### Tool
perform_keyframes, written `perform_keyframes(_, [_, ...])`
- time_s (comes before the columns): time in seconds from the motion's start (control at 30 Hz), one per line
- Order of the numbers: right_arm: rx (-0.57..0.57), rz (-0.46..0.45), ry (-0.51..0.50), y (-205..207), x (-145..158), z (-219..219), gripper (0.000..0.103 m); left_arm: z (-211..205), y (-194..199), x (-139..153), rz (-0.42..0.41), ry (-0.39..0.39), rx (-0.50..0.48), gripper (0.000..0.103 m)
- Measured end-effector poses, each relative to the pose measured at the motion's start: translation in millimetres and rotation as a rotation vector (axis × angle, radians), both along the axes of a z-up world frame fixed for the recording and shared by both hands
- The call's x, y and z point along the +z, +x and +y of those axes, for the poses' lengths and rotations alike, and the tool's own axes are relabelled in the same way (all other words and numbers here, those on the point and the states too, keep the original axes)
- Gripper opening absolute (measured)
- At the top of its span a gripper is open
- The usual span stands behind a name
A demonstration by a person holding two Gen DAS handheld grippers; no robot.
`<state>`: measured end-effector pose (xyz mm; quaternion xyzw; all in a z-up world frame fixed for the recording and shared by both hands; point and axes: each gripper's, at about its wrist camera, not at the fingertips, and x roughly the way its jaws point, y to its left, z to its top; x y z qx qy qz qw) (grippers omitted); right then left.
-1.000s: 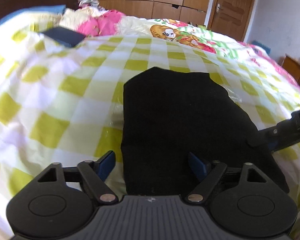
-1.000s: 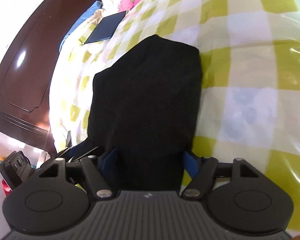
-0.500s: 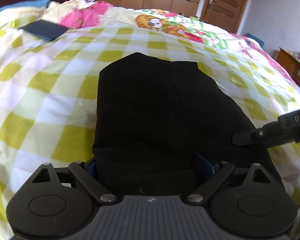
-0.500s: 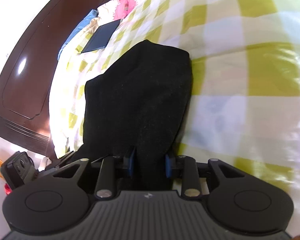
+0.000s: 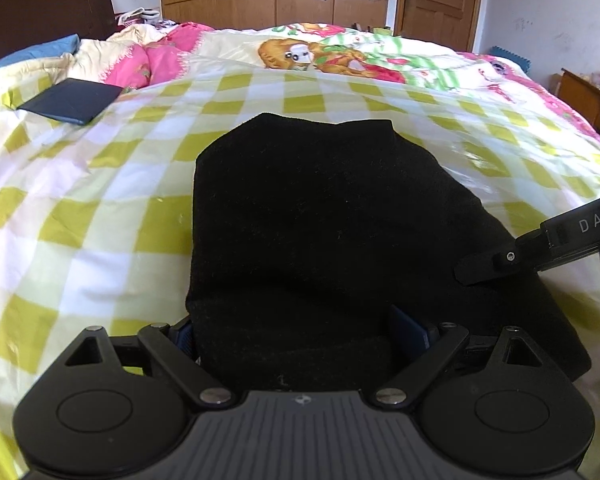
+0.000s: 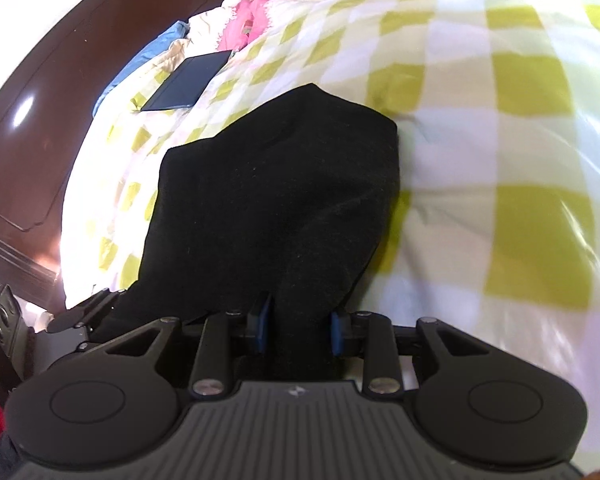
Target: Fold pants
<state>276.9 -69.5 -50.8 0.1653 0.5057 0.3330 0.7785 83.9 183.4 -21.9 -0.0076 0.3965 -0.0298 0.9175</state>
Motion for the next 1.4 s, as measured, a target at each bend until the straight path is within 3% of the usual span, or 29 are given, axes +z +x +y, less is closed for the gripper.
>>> perform_keyframes(0.63, [-0.066, -0.026, -0.033, 23, -4, 31, 0.032, 17, 30, -4, -0.02, 0.079, 0.003, 0.103])
perform_keyframes(0.87, [-0.076, -0.033, -0.042, 21, 0, 30, 0.039, 17, 30, 0, -0.016, 0.095, 0.007, 0.103])
perform_keyframes(1.0, [-0.099, -0.102, -0.082, 4, 16, 20, 0.04, 10, 21, 7, -0.026, 0.132, 0.042, 0.103])
perform_keyframes(1.2, [-0.046, -0.251, -0.11, -47, 45, 7, 0.04, -9, -13, 25, -0.07, 0.209, 0.117, 0.103])
perform_keyframes(1.4, [-0.029, -0.235, -0.069, -84, 50, -3, 0.04, -30, -52, 30, -0.086, 0.236, 0.21, 0.103])
